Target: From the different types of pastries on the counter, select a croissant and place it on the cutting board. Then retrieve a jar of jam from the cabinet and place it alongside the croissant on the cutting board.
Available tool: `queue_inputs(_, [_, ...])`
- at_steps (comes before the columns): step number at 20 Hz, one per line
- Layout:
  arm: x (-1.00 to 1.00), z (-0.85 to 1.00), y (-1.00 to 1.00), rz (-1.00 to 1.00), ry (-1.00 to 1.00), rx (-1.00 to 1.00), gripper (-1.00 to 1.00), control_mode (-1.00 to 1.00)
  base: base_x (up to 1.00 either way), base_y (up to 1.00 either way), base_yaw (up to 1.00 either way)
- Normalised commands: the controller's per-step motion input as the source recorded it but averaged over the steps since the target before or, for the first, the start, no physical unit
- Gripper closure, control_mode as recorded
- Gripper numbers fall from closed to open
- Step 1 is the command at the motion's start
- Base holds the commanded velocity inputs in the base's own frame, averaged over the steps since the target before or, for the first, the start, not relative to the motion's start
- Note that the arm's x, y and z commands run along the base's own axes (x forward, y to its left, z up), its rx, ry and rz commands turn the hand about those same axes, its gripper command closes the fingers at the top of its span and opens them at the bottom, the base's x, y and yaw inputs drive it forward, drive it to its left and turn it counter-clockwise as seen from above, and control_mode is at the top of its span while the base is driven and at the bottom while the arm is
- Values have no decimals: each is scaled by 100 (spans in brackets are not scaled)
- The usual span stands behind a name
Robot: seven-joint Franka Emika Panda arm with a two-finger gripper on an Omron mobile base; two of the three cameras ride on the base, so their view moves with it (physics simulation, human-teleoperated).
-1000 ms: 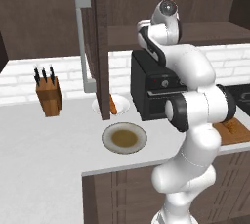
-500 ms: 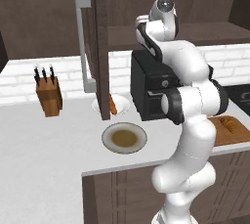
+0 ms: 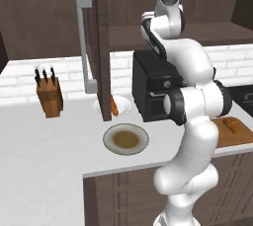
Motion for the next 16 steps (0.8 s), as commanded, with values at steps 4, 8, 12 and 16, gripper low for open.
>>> queue_inputs(4, [-97,25,-56,-19,-8,0,100,-100,0,0,0])
queue_inputs(8, [-100,6,-52,-14,-18,0,100,-100,0,0,0])
queue_inputs(12, [-100,-18,-44,-13,-26,0,100,-100,0,0,0])
queue_inputs(16, [-100,-30,-40,-20,-30,-2,100,-100,0,0,0])
